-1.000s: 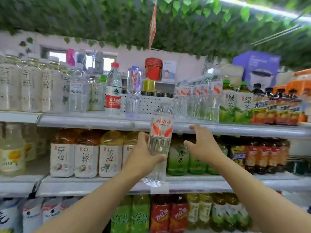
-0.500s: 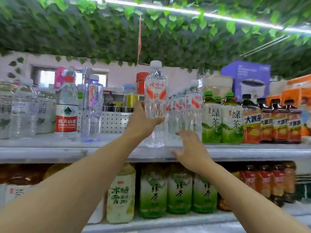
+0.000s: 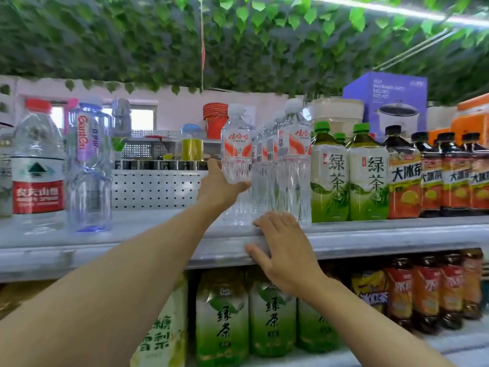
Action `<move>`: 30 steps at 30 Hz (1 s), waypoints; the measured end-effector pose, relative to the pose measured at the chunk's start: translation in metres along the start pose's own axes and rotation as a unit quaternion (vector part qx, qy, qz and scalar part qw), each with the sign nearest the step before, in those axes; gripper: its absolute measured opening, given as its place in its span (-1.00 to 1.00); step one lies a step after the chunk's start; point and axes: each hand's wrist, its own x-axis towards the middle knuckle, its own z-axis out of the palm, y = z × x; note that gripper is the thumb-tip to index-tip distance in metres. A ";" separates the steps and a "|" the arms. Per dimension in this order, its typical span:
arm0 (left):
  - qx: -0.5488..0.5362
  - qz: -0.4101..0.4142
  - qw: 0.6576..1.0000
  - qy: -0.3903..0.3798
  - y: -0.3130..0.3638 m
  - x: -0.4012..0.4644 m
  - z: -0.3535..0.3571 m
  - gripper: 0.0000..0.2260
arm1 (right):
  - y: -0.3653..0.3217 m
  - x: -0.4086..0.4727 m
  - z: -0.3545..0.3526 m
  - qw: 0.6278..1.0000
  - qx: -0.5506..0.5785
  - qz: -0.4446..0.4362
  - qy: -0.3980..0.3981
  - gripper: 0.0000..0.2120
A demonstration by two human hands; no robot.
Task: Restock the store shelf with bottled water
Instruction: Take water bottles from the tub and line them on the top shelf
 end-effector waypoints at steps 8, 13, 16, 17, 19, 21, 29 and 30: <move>-0.008 -0.016 0.998 -0.064 -0.006 0.012 0.003 -0.35 | -0.001 -0.002 0.009 0.999 -0.034 0.000 0.041 -0.62; -0.003 -0.046 0.991 -0.124 -0.009 0.023 0.002 -0.23 | 0.000 -0.003 0.011 0.997 -0.045 -0.004 0.060 -0.65; 0.005 -0.057 0.990 -0.131 -0.009 0.033 0.009 -0.15 | 0.001 -0.003 0.013 0.996 -0.052 -0.006 0.071 -0.65; 0.009 -0.063 0.989 -0.131 -0.010 0.036 0.012 -0.14 | 0.000 -0.003 0.015 0.996 -0.055 -0.007 0.073 -0.65; 0.025 -0.064 0.989 -0.130 -0.014 0.044 0.017 -0.17 | 0.000 -0.003 0.016 0.996 -0.058 -0.008 0.073 -0.66; 0.034 -0.062 0.990 -0.126 -0.017 0.050 0.022 -0.21 | 0.001 -0.003 0.017 0.995 -0.062 -0.008 0.071 -0.67; 0.054 -0.092 0.986 -0.125 -0.017 0.067 0.037 -0.13 | 0.004 -0.002 0.018 0.993 -0.089 -0.021 0.078 -0.68; 0.054 -0.094 0.986 -0.126 -0.017 0.069 0.038 -0.13 | 0.005 -0.002 0.019 0.992 -0.091 -0.022 0.079 -0.68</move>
